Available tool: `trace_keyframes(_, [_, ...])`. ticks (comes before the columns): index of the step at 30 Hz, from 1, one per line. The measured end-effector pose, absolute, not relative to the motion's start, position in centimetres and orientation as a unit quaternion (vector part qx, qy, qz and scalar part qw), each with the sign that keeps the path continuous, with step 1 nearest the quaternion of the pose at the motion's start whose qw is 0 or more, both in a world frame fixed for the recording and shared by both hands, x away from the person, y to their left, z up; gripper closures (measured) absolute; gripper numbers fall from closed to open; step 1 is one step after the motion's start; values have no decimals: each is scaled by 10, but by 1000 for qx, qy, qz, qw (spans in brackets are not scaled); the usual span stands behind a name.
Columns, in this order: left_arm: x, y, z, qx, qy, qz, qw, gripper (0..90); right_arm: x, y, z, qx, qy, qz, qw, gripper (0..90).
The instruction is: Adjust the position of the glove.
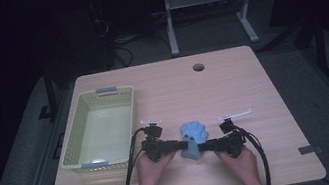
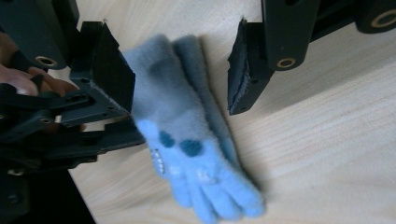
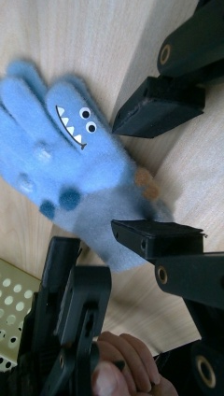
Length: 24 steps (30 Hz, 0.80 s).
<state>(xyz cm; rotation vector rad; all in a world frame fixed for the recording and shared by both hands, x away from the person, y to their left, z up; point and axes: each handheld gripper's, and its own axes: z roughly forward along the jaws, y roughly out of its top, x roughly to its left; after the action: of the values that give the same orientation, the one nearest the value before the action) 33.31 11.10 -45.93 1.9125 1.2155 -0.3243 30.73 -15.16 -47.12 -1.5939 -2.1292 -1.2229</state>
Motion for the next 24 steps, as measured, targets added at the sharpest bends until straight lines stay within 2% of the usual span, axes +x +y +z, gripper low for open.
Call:
trace_keyframes(5, [336,108,-466,759,490,-136,405,444,308,-150,-473,-544,-719,-419,108,502])
trace_keyframes(7, [337,107,-468,757,490,-144,407,494,308,-148,-473,-547,-715,-420,111,511])
trace_keyframes(14, [337,107,-473,752,488,-162,413,576,310,-143,-475,-549,-711,-426,106,572])
trace_keyframes(18, [337,107,-474,749,489,-170,412,612,310,-138,-477,-550,-710,-430,94,647])
trace_keyframes(24, [341,108,-478,743,490,-190,414,646,312,-133,-479,-548,-710,-434,89,711])
